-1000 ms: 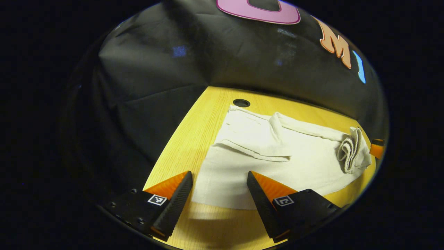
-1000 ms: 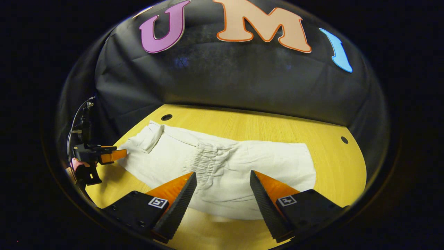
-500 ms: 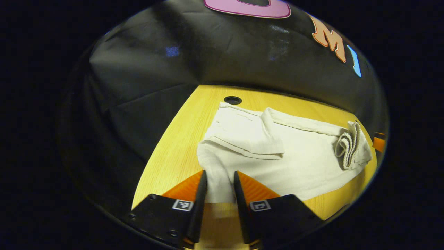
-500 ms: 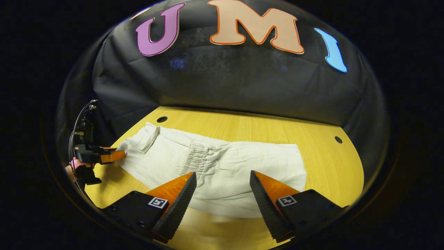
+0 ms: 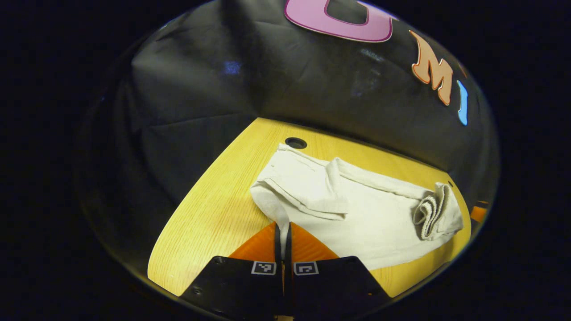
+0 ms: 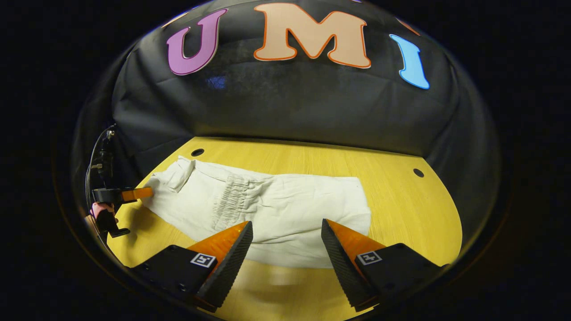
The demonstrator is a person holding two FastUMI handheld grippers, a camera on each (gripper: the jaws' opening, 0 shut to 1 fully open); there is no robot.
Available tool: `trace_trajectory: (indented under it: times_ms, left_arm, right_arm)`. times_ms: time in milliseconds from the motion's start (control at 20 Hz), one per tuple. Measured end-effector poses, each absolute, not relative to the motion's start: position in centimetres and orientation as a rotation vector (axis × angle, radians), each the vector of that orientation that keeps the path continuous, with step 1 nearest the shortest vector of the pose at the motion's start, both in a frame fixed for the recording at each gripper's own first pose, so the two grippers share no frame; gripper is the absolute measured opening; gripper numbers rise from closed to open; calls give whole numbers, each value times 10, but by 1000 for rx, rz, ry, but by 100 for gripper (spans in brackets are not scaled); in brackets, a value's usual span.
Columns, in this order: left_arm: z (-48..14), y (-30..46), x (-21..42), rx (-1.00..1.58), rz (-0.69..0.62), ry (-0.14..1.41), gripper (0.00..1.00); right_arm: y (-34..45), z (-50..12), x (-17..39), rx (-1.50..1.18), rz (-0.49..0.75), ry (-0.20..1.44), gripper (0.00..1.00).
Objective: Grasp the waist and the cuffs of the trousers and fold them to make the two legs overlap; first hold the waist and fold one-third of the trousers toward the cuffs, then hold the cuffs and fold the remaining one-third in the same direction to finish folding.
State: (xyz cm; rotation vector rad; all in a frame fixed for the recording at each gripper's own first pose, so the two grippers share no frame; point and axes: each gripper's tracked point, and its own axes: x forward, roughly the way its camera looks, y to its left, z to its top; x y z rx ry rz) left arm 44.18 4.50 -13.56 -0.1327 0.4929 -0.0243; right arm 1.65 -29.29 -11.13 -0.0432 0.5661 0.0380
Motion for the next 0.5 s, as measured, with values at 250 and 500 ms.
trace_trajectory:
  times_ms: [250, 500]
  left_arm:
    - [-97, 9, 443, -164, -88, 408, 0]
    - [-54, -46, 440, -193, -159, 338, 0]
  right_arm:
    - [-308, -98, 4, -36, 7, 542, 99]
    - [-328, -83, -10, -65, 13, 515, 99]
